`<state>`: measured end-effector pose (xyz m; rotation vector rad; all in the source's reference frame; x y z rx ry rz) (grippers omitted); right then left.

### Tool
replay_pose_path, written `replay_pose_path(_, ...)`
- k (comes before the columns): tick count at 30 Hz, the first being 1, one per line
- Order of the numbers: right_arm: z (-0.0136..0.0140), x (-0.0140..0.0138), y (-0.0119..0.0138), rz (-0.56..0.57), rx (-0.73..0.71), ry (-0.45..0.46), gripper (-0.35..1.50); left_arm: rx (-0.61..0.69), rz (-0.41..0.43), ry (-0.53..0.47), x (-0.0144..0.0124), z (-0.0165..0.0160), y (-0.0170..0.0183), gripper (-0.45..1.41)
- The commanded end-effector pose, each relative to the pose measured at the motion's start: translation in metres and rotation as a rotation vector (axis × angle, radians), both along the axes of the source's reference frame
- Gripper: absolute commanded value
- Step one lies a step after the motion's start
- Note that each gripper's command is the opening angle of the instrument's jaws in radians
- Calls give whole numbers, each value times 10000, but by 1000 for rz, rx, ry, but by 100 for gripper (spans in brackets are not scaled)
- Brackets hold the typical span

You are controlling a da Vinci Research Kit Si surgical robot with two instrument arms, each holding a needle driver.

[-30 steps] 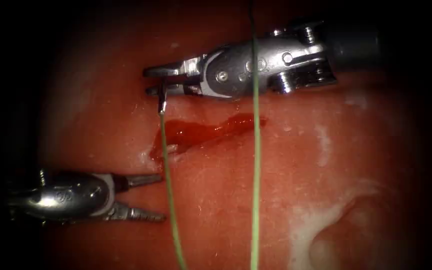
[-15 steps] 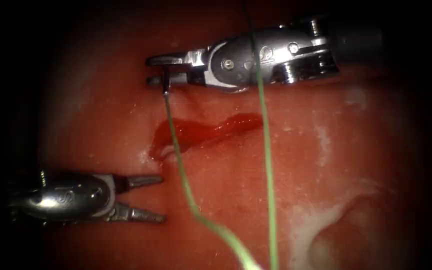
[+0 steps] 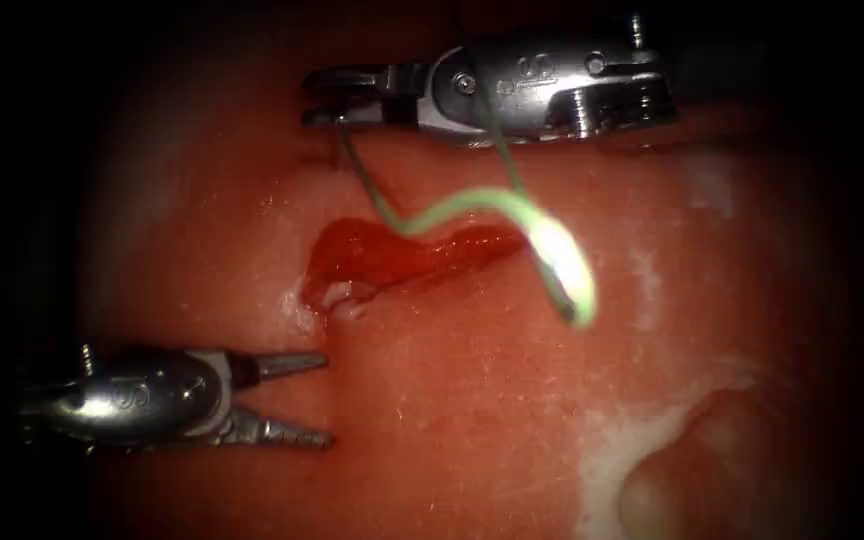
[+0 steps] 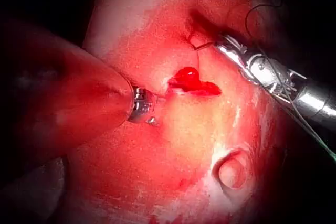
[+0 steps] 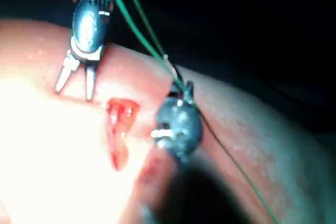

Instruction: Wound Closure

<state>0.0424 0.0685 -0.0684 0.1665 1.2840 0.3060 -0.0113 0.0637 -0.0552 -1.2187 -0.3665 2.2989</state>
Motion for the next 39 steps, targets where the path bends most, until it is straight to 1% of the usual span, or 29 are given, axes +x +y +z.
replay_pose_path(1, 3, 9, -2, 2, 13, 1, -35, 2, 1, -1, -6, 6, -5, 60)
replay_pose_path(3, 6, 10, -2, 9, 65, -12, -35, 2, 2, -1, -6, 6, -5, 60)
replay_pose_path(6, 7, 12, 2, 24, 93, -12, -35, 2, 2, -1, -6, 5, -5, 60)
replay_pose_path(11, 10, 12, 9, 29, 89, -19, -35, 2, 2, -1, -6, 5, -5, 60)
replay_pose_path(16, 11, 13, 11, 27, 71, -20, -35, 2, 2, -1, -6, 5, -5, 59)
replay_pose_path(20, 14, 21, 15, 25, 123, -18, -35, 3, 4, 1, -6, 5, -5, 59)
replay_pose_path(22, 16, 25, 16, 1, 161, -12, -35, 3, 4, 1, -6, 5, -6, 59)
replay_pose_path(23, 21, 32, 11, -47, 336, 34, -35, 3, 5, 0, -5, 5, -6, 59)
replay_pose_path(24, 23, 33, 10, -61, 393, 34, -35, 3, 5, 0, -4, 5, -6, 59)
replay_pose_path(26, 24, 34, 10, -68, 411, 39, -35, 3, 5, 0, -4, 5, -6, 59)
replay_pose_path(28, 30, 38, 12, -109, 490, 57, -35, 3, 5, 0, -4, 5, -6, 59)
replay_pose_path(30, 32, 40, 12, -120, 501, 61, -35, 3, 5, 0, -4, 5, -6, 59)
replay_pose_path(31, 40, 48, 12, -170, 541, 75, -35, 3, 5, 0, -4, 5, -6, 59)
replay_pose_path(33, 43, 51, 11, -190, 545, 79, -35, 3, 5, 0, -4, 5, -6, 59)
replay_pose_path(34, 49, 55, 6, -227, 568, 85, -35, 3, 6, 0, -4, 5, -6, 59)
replay_pose_path(38, 58, 59, -5, -295, 603, 90, -35, 3, 6, 0, -4, 5, -6, 59)
replay_pose_path(39, 59, 58, -8, -326, 610, 94, -35, 3, 6, 0, -4, 5, -6, 59)
